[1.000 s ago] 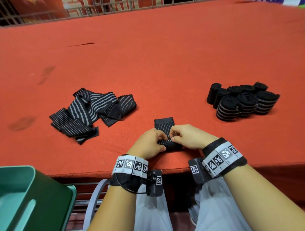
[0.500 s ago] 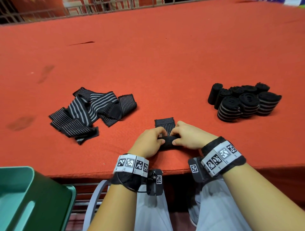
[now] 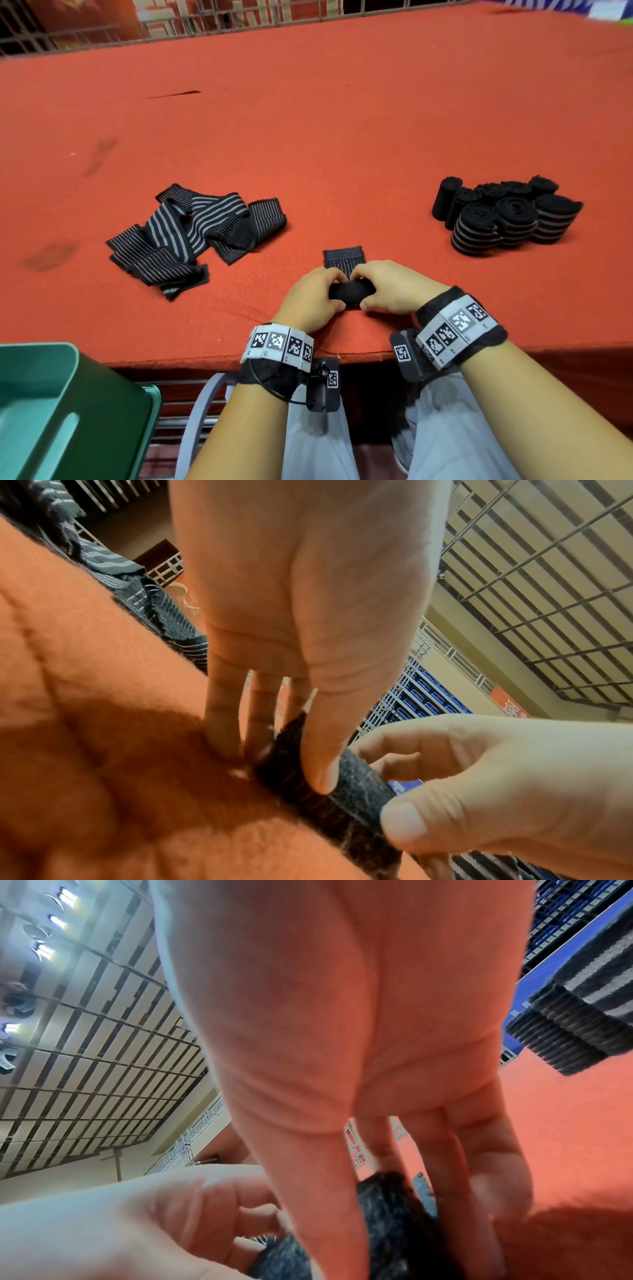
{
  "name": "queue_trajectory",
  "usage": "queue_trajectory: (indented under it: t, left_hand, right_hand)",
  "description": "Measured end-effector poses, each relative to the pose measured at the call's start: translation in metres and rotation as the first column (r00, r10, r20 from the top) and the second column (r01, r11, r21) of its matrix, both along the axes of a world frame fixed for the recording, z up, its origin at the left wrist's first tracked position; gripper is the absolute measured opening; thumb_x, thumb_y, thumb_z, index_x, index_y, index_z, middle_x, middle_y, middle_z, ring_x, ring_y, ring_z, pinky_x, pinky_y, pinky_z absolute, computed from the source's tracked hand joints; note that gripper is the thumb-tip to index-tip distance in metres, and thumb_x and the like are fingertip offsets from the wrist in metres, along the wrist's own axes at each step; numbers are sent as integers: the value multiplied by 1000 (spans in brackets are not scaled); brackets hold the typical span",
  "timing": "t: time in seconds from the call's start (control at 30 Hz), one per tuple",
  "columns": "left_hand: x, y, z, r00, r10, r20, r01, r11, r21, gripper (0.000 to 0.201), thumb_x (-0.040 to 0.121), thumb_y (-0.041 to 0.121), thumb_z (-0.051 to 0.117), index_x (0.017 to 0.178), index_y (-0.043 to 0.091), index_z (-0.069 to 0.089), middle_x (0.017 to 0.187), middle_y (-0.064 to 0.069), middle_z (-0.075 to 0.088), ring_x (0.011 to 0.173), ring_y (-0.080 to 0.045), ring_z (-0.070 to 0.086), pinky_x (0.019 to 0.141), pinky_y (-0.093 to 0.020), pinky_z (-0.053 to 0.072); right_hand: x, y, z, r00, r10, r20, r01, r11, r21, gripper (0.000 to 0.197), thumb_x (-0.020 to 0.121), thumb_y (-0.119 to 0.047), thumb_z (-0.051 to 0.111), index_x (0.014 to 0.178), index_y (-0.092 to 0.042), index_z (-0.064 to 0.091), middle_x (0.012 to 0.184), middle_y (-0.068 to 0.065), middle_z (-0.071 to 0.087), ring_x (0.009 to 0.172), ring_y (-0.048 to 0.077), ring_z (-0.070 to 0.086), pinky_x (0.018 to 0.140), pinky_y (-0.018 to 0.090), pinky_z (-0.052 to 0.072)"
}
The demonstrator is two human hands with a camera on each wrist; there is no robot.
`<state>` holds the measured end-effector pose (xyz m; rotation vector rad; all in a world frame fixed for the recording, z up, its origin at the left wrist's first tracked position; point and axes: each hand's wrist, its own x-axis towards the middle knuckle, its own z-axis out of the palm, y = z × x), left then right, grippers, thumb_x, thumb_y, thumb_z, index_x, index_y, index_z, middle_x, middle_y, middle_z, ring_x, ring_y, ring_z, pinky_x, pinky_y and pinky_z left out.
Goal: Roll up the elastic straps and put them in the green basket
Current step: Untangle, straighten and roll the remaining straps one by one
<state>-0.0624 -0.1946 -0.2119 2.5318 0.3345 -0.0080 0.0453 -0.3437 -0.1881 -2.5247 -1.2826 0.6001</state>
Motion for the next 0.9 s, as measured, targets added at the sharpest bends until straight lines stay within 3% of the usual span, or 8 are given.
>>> queue_trajectory:
  t: [0.2, 0.43, 0.63, 0.8, 0.9]
  left_hand:
    - [-2, -2, 5, 1000, 4, 4, -4, 999, -37, 33, 83, 18, 73, 112, 28, 61, 107, 5, 61, 99, -15, 57, 88, -31, 43]
    - [-14, -6, 18, 991, -62, -120, 39, 981, -190, 32, 85, 16, 73, 109, 26, 56, 98, 6, 60, 72, -4, 55, 66, -24, 44]
    - [-18, -11, 20, 967, -98, -234, 24, 954, -300, 24, 88, 15, 70, 106, 25, 56, 99, -3, 62, 76, -19, 63, 77, -42, 58]
    - [-13, -11, 21, 975, -67, -212, 7, 962, -272, 17, 91, 14, 67, 108, 17, 64, 93, 2, 60, 72, -11, 56, 70, -27, 50]
    - [-10, -8, 21, 981, -41, -190, -1, 976, -217, 20, 92, 18, 65, 111, 23, 64, 89, 8, 57, 71, -7, 54, 71, -27, 47]
  right_hand:
    - [-4, 2, 1, 999, -24, 45, 23, 999, 23, 45, 74, -19, 79, 114, -25, 57, 111, 0, 62, 100, 22, 58, 83, 36, 49]
    - [-10, -16, 8, 996, 8, -85, -8, 1000, -8, 43, 76, -19, 77, 111, -27, 54, 104, -2, 60, 85, 17, 60, 76, 36, 51]
    - [-12, -22, 8, 989, 28, -146, -37, 998, -55, 37, 78, -21, 78, 109, -27, 59, 101, -7, 61, 90, 15, 61, 81, 36, 52]
    - [-6, -16, 3, 990, 21, -138, -28, 998, -49, 34, 82, -22, 76, 114, -23, 65, 90, -13, 49, 94, 16, 57, 83, 33, 49]
    - [0, -12, 2, 988, 18, -157, -24, 999, -35, 34, 84, -21, 73, 118, -25, 67, 89, -13, 52, 94, 16, 58, 83, 32, 48]
